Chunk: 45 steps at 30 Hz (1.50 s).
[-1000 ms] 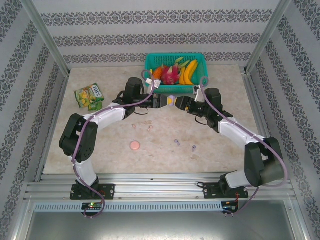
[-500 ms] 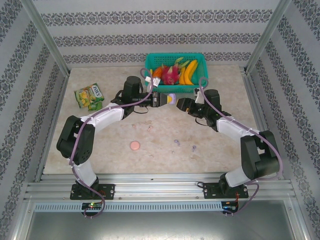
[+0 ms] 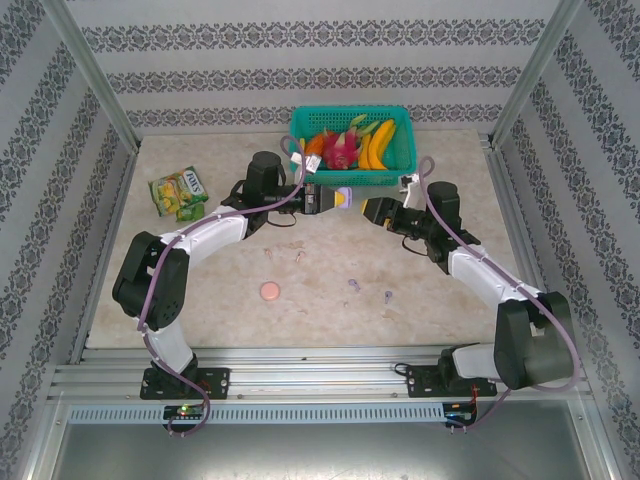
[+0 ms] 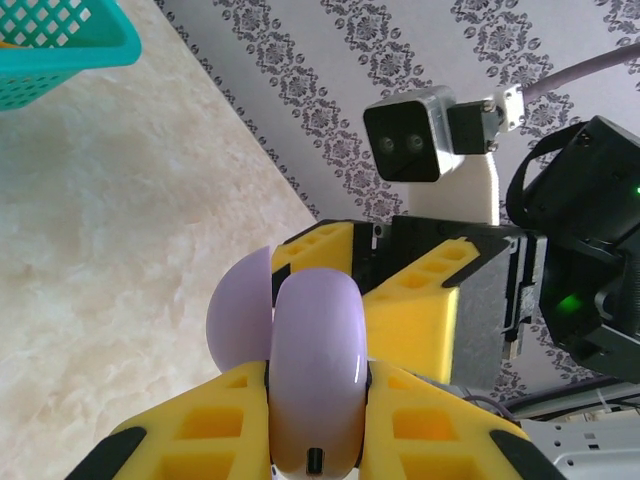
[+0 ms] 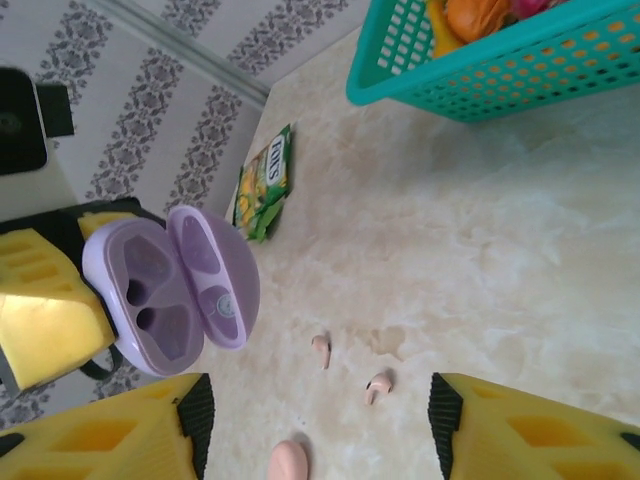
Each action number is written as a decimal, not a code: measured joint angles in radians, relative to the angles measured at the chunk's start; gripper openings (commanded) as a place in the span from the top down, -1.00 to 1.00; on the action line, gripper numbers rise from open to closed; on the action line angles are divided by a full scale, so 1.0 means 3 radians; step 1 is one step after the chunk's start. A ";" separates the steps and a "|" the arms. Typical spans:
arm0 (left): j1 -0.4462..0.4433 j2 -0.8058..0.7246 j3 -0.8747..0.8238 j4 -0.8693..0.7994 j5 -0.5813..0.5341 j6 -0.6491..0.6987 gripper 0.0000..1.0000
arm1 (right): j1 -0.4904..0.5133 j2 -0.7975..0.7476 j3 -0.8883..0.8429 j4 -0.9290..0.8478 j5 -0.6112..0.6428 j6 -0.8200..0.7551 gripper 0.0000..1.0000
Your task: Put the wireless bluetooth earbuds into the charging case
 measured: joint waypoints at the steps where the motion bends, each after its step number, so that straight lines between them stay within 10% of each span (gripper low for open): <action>1: 0.0000 0.0000 0.0000 0.0020 0.0010 -0.0014 0.92 | 0.0003 0.0008 0.0000 0.0000 -0.0036 -0.0010 -0.11; 30: -0.0053 0.0022 0.0000 0.0098 0.0058 -0.0111 0.92 | 0.0169 0.0338 0.0294 -0.0005 -0.0036 -0.0022 0.06; 45: -0.0069 0.0075 0.0001 0.0098 -0.0010 -0.0111 0.92 | 0.0179 0.0423 0.0371 -0.0023 -0.0050 -0.0009 0.49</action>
